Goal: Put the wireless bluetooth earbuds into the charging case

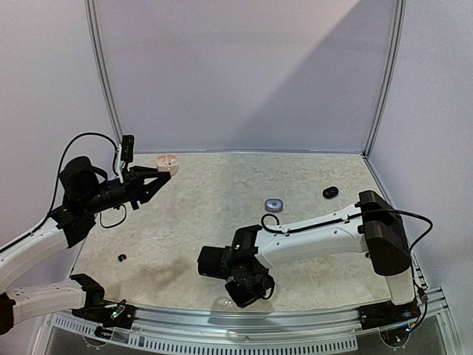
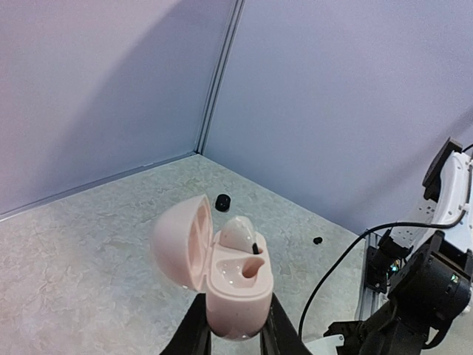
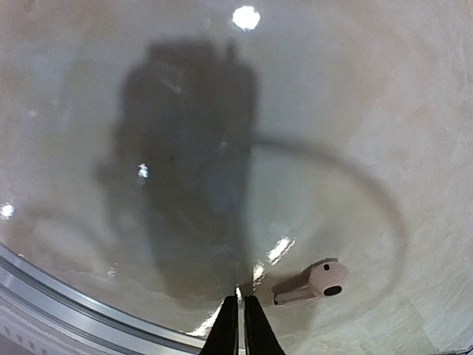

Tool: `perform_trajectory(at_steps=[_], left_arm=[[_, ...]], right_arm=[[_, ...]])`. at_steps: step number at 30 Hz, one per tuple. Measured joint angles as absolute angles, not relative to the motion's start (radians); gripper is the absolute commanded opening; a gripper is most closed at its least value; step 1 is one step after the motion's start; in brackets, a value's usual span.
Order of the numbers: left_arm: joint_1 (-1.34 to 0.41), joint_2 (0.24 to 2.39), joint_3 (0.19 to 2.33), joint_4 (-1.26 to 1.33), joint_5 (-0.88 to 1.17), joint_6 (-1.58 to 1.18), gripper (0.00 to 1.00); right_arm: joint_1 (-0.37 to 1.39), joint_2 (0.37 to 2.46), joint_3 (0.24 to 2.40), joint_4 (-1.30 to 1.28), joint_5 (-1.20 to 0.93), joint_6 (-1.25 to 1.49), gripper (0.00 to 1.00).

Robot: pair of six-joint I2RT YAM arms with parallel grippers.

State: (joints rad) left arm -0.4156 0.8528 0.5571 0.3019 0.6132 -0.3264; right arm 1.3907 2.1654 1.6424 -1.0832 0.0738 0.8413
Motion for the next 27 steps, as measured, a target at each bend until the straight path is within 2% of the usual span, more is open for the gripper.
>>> perform_trajectory(at_steps=[3, 7, 12, 13, 19, 27], left_arm=[[-0.416, 0.853, 0.557, 0.302, 0.613, -0.326, 0.0], [-0.416, 0.853, 0.557, 0.302, 0.613, -0.326, 0.0], [-0.416, 0.853, 0.557, 0.302, 0.613, -0.326, 0.0], [-0.416, 0.853, 0.557, 0.302, 0.613, -0.326, 0.0], [-0.416, 0.853, 0.557, 0.302, 0.613, -0.317, 0.0], [-0.416, 0.849, 0.557, 0.308, 0.614, -0.317, 0.0]], right_arm=[[1.393, 2.165, 1.691, -1.095, 0.067, 0.812, 0.08], [1.386, 2.158, 1.776, -1.079, 0.085, 0.798, 0.35], [1.35, 2.111, 1.777, -1.171, 0.174, 0.92, 0.56], [1.343, 2.104, 1.777, -1.188, 0.188, 0.953, 0.57], [1.319, 2.08, 1.714, -1.219, 0.227, 1.1, 0.58], [1.312, 2.083, 1.644, -1.156, 0.182, 1.151, 0.44]])
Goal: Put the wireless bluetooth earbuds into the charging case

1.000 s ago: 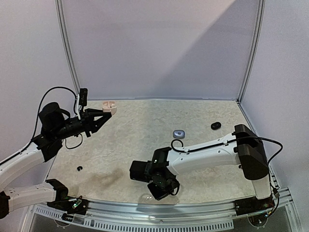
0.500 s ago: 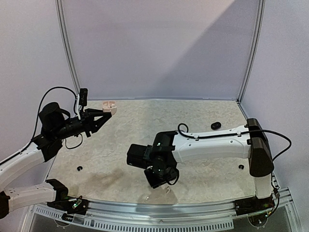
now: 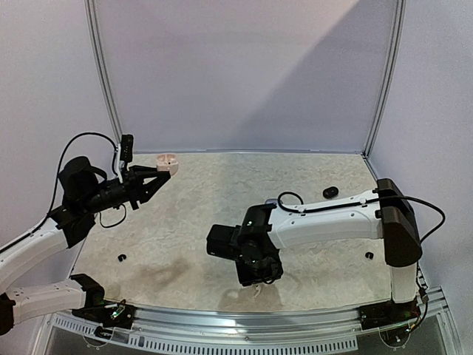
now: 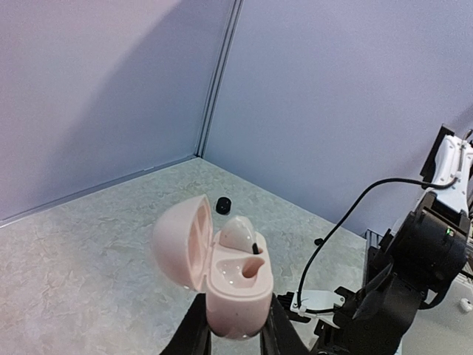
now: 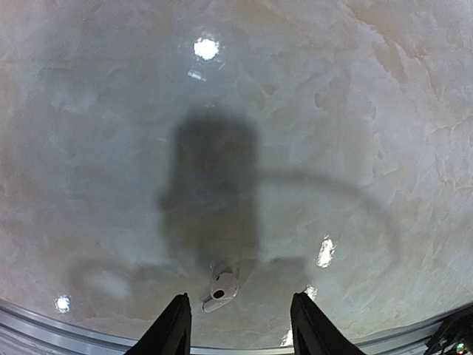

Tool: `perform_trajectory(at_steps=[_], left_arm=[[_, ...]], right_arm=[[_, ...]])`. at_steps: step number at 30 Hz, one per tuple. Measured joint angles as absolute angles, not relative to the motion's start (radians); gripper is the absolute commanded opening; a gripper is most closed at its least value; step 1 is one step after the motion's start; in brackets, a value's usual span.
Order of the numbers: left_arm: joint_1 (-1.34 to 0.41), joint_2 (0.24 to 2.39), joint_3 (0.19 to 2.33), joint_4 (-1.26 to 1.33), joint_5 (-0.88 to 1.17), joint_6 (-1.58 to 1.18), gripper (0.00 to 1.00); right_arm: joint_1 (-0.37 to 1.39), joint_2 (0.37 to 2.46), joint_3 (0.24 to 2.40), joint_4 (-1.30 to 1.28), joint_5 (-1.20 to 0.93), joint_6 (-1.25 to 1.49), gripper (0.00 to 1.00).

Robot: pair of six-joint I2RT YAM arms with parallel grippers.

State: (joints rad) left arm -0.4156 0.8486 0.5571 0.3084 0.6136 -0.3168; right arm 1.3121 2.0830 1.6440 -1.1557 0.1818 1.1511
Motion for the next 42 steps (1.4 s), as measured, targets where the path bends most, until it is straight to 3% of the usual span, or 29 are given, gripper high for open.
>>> perform_trajectory(at_steps=[12, 23, 28, 35, 39, 42], left_arm=[[-0.416, 0.844, 0.557, 0.309, 0.613, -0.317, 0.0], [-0.416, 0.844, 0.557, 0.309, 0.613, -0.317, 0.0], [-0.416, 0.844, 0.557, 0.31, 0.613, -0.317, 0.0], [-0.416, 0.844, 0.557, 0.309, 0.614, -0.31, 0.0], [-0.416, 0.844, 0.557, 0.31, 0.616, -0.282, 0.0], [-0.422, 0.842, 0.556, 0.319, 0.614, -0.248, 0.0]], right_arm=[[1.308, 2.107, 1.593, -1.065, 0.131, 1.161, 0.37], [1.307, 2.115, 1.552, -1.021, 0.117, 1.173, 0.25], [1.307, 2.113, 1.547, -1.008, 0.112, 1.18, 0.14], [1.306, 2.105, 1.538, -0.99, 0.109, 1.18, 0.08], [1.306, 2.105, 1.579, -1.05, 0.171, 1.136, 0.06], [1.306, 2.104, 1.738, -1.159, 0.275, 1.068, 0.03]])
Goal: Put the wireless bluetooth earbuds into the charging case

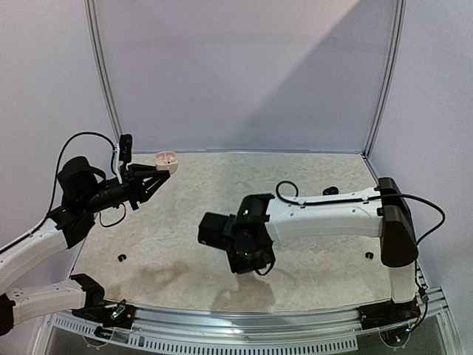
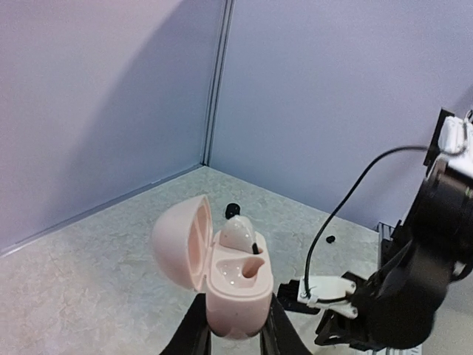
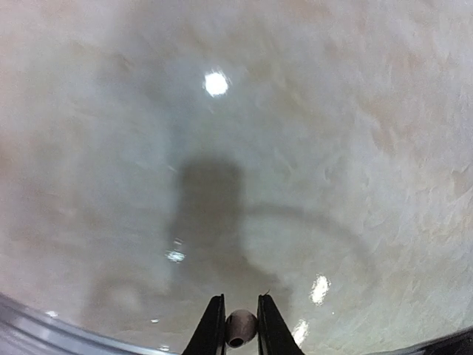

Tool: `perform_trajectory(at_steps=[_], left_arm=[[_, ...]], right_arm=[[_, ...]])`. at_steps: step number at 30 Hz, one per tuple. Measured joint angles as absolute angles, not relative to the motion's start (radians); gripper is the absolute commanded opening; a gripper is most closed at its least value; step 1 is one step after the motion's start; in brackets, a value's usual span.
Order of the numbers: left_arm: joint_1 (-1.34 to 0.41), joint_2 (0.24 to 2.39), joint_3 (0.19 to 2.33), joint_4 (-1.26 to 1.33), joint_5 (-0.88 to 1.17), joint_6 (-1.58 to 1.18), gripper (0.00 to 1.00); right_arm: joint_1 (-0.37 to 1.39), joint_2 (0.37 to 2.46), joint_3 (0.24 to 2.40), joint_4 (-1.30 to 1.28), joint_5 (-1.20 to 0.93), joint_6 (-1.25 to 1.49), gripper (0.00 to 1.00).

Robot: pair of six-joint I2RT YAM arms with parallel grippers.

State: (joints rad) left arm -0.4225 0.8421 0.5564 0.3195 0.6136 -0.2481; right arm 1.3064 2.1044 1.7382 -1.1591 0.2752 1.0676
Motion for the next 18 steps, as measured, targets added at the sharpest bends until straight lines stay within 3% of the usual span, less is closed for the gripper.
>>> perform_trajectory(at_steps=[8, 18], left_arm=[[-0.477, 0.834, 0.556, 0.405, 0.521, -0.083, 0.0], [-0.528, 0.815, 0.557, 0.511, 0.413, 0.093, 0.0]], right_arm=[[1.333, 2.012, 2.204, -1.151, 0.634, 0.789, 0.0], [1.393, 1.943, 2.221, -0.429, 0.781, 0.077, 0.0]])
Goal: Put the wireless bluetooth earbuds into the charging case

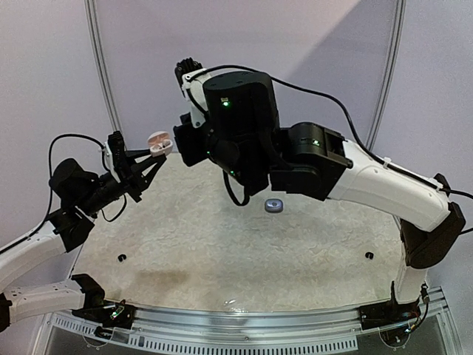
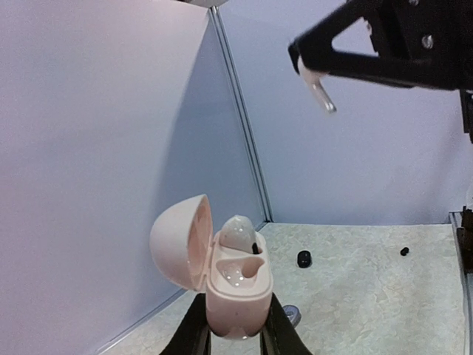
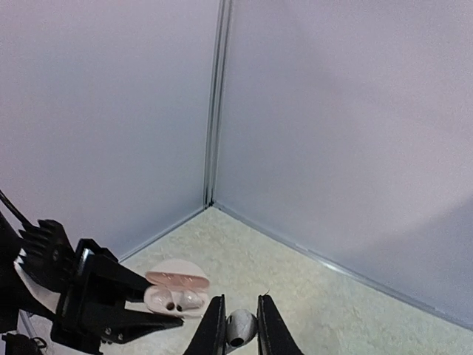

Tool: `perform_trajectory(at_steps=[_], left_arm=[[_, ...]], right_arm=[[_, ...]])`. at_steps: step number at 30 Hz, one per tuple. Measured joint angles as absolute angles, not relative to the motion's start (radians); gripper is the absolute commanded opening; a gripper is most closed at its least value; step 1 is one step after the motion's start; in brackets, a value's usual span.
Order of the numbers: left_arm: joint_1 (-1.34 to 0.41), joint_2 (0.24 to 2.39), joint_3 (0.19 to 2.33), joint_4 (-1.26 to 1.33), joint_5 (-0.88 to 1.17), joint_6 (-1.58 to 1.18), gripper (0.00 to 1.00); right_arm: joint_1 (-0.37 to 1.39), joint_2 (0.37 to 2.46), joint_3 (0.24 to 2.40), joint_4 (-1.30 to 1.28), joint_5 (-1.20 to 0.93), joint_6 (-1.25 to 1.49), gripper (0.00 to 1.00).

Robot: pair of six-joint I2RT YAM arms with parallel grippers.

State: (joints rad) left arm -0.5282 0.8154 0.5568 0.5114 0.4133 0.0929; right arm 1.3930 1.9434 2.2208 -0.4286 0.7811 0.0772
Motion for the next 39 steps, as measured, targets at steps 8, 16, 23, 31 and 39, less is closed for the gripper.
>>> perform_trajectory(at_steps=[8, 16, 23, 31, 39], left_arm=[[-0.532, 0.78, 0.564, 0.477, 0.342, 0.127, 0.0], [-0.532, 0.77, 0.569, 0.469, 0.324, 0.13, 0.0], [-0.532, 0.77, 0.569, 0.466, 0.325, 0.129, 0.0], [-0.532, 0.77, 0.569, 0.466, 0.329, 0.123, 0.0], [-0.532, 0.77, 0.569, 0.448, 0.333, 0.105, 0.0]], right_arm=[[1.409, 2.061, 2.271, -0.193, 0.692, -0.268, 0.0], [1.409, 2.113, 2.271, -0.152, 0.625, -0.36, 0.0], [1.4, 2.118, 2.285, -0.116, 0.619, -0.373, 0.0], [1.377, 2.147, 2.286, -0.107, 0.618, -0.376, 0.0], [1.372, 2.156, 2.286, -0.107, 0.62, -0.386, 0.0]])
